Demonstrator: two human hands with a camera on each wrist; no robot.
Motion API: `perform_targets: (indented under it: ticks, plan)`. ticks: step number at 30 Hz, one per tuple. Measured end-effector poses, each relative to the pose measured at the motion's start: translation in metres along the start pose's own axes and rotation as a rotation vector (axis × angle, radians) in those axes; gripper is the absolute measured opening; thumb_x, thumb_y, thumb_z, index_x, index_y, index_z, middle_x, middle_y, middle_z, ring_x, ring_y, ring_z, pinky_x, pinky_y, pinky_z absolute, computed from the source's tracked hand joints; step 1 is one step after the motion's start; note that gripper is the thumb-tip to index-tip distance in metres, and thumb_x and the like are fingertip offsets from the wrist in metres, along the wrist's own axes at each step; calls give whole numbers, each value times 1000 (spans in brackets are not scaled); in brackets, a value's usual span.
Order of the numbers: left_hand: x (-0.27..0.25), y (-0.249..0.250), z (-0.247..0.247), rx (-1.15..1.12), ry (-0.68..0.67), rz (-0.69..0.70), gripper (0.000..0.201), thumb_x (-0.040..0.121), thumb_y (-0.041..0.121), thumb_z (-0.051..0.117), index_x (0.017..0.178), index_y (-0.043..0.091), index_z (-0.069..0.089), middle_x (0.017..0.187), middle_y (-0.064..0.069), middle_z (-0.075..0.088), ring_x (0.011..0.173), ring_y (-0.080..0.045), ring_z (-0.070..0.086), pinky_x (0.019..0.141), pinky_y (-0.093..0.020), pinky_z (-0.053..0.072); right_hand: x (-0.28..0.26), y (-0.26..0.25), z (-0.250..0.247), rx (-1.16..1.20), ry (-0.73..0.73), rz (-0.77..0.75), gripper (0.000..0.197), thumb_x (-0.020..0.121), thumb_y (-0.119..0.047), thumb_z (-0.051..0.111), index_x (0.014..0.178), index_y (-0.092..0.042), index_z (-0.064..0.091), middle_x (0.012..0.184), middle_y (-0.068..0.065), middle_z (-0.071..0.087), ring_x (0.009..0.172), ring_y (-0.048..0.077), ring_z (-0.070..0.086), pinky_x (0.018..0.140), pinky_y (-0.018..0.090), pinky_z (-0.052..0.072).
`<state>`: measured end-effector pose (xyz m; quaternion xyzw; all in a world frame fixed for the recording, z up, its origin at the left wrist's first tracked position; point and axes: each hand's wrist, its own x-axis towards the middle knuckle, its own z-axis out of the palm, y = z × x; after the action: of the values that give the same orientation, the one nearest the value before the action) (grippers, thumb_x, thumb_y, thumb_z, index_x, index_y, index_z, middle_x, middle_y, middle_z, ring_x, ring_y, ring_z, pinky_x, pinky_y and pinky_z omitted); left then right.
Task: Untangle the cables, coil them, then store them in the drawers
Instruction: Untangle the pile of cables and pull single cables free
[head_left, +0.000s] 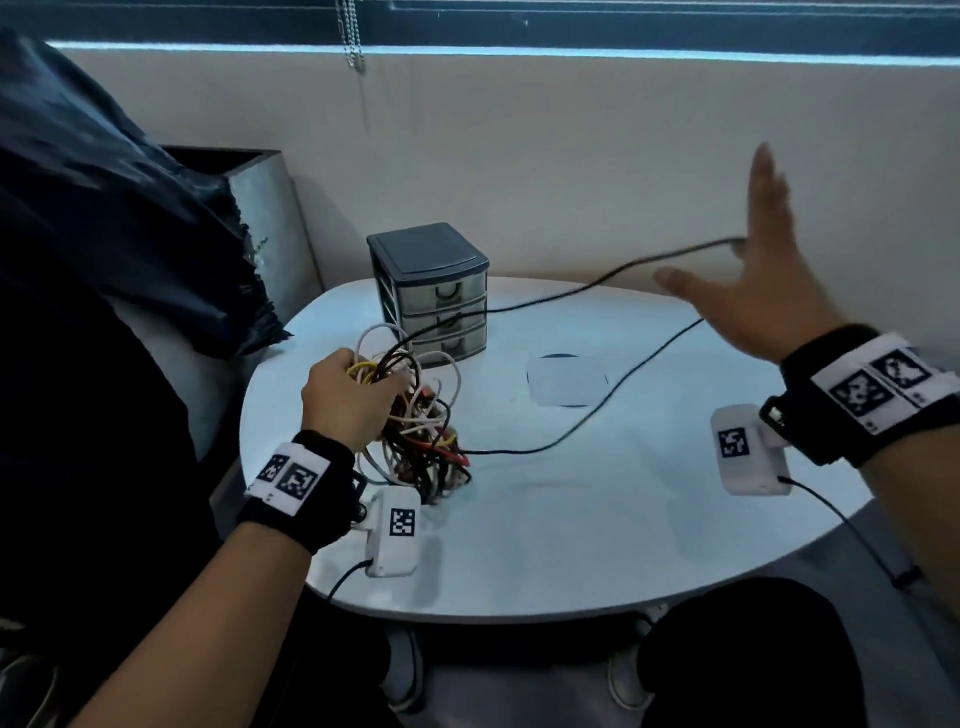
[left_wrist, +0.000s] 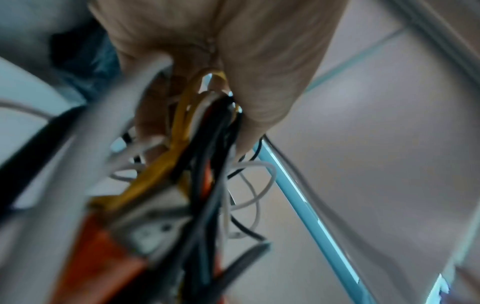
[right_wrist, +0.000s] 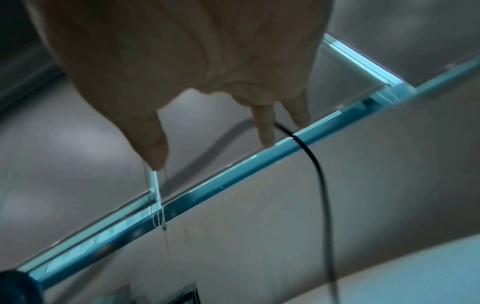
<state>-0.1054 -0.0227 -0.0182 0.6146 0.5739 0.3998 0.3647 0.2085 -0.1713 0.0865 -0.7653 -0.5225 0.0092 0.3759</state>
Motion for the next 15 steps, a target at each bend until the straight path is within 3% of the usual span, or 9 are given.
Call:
perform_targets:
  ticks: [3,5,7,8,9,10,13,15]
  plan:
    - [0,-3,-1,-190,-86,-175,37,71,23,88,72,12,53,73,-16,63,63,-26,62,69,-54,59,-14,8,28,-57,40,59,104,87,-43,69,153,-41,-10,166,3,-8,151,19,10,116,44,28]
    - [-2,-5,1,-205,-142,-220,32,74,18,86,77,9,56,77,-18,66,63,-27,65,70,-54,59,-35,8,59,-36,121,-19,84,88,-37,70,154,-32,17,162,3,20,136,19,43,101,40,41]
    - [-3,-6,4,-199,-175,-228,29,75,16,85,82,7,58,79,-19,69,62,-28,66,69,-52,61,-57,9,94,47,-3,-98,45,90,-31,68,131,-23,52,133,2,57,107,18,62,90,37,48]
    - [-3,-6,6,-198,-183,-224,29,76,16,85,83,7,59,80,-19,69,62,-28,66,68,-51,62,-66,9,111,39,-136,-108,25,92,-27,64,117,-24,60,117,0,65,100,19,64,90,37,50]
    - [-4,-6,6,-197,-193,-225,29,76,16,85,84,6,59,80,-19,69,62,-28,66,67,-48,62,-73,10,126,10,-271,-107,15,94,-24,60,109,-25,64,111,-1,68,97,19,64,92,38,50]
    - [-4,-7,7,-198,-204,-229,29,76,16,85,85,6,59,80,-19,69,61,-27,66,64,-46,62,-80,9,138,-17,-394,-82,17,96,-22,57,110,-25,66,117,-2,67,99,18,64,95,37,49]
    - [-8,-7,7,-230,-249,-240,30,76,14,85,86,5,58,76,-18,69,55,-25,66,56,-38,61,-91,5,166,-37,-693,21,42,101,-27,50,142,-31,47,151,-6,43,121,20,58,110,35,39]
    - [-10,-8,6,-247,-273,-249,30,76,14,85,85,6,58,75,-17,69,53,-25,66,51,-35,59,-92,1,177,-49,-800,11,47,102,-31,49,148,-32,40,151,-7,42,122,21,59,110,35,39]
